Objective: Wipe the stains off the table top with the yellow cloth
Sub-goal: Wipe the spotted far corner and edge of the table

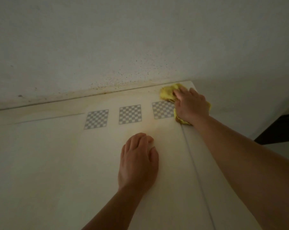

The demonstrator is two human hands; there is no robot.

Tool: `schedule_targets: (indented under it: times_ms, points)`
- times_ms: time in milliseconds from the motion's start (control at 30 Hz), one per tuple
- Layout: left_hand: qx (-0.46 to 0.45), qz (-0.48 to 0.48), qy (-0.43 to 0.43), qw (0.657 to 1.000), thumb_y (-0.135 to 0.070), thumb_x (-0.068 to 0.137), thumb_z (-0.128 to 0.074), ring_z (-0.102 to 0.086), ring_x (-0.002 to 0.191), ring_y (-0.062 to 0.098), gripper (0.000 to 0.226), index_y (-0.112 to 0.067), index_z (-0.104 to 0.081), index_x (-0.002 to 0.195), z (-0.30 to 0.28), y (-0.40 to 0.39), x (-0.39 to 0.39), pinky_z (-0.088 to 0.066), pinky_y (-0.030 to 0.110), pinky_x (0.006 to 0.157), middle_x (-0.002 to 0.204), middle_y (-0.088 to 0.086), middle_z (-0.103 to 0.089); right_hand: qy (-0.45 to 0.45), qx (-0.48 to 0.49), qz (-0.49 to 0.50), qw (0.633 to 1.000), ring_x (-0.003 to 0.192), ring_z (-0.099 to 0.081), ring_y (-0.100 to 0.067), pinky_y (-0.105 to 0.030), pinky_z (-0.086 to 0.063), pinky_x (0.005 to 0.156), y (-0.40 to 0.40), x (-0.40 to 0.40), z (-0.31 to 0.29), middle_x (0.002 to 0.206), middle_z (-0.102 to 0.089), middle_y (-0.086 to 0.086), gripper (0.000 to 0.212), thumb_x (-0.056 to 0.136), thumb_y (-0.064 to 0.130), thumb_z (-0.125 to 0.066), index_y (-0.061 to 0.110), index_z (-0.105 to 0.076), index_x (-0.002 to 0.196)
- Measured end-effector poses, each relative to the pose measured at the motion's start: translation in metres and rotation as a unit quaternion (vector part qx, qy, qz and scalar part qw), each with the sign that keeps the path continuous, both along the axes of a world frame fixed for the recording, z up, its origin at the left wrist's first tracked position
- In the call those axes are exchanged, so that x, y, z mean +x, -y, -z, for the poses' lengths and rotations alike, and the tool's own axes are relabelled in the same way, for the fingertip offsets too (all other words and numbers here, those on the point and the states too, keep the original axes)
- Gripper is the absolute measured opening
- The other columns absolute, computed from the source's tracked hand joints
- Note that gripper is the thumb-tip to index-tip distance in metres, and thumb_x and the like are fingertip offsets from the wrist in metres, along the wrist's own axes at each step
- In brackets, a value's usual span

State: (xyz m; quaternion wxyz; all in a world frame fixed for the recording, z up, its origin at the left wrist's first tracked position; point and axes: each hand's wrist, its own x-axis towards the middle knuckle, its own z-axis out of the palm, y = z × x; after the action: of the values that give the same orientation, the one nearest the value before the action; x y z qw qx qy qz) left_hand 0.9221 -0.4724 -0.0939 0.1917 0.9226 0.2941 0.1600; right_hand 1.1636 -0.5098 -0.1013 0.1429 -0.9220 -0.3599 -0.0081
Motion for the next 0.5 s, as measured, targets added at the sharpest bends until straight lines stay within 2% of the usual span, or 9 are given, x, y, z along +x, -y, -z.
schedule_targets:
  times_ms: [100,167,400,500]
  points:
    - [0.002,-0.001,0.001,1.000,-0.031,0.085,-0.042,-0.041,0.117,0.011,0.029,-0.025,-0.053,0.111,0.000,0.000,0.000,-0.029,0.024,0.103,0.123,-0.005,-0.051,-0.034,-0.034,0.070,0.996,0.141,-0.010,-0.032,-0.053,-0.020,0.107,-0.002,-0.005,-0.004,0.157,-0.012,0.001,0.049,0.094,0.030,-0.027,0.027,-0.021,0.143]
    - [0.005,-0.002,-0.001,1.000,-0.031,0.085,-0.042,-0.041,0.116,0.012,0.028,-0.025,-0.053,0.111,0.000,0.000,0.000,-0.029,0.025,0.103,0.123,-0.005,-0.051,-0.051,-0.030,0.100,0.993,0.140,-0.011,-0.033,-0.055,-0.025,0.103,0.000,-0.012,-0.006,0.157,-0.009,0.001,0.050,0.094,0.025,-0.028,0.025,-0.019,0.143]
    - [0.013,-0.004,0.001,1.000,-0.028,0.085,-0.044,-0.046,0.111,0.020,0.025,-0.021,-0.055,0.106,0.000,0.001,0.002,-0.034,0.033,0.100,0.117,0.001,-0.055,-0.077,-0.009,0.149,0.986,0.119,-0.037,-0.041,-0.046,-0.034,0.094,0.045,-0.050,-0.009,0.156,-0.011,-0.004,0.050,0.093,0.020,-0.028,0.021,-0.019,0.143]
    - [0.039,-0.012,-0.001,0.999,-0.028,0.086,-0.043,-0.046,0.109,0.025,0.025,-0.020,-0.058,0.105,0.000,0.004,0.001,-0.036,0.037,0.097,0.115,0.004,-0.056,-0.082,0.009,0.170,0.982,0.113,-0.044,-0.043,-0.044,-0.037,0.091,0.076,-0.075,-0.011,0.148,-0.026,-0.013,0.047,0.094,0.020,-0.029,0.017,-0.022,0.140]
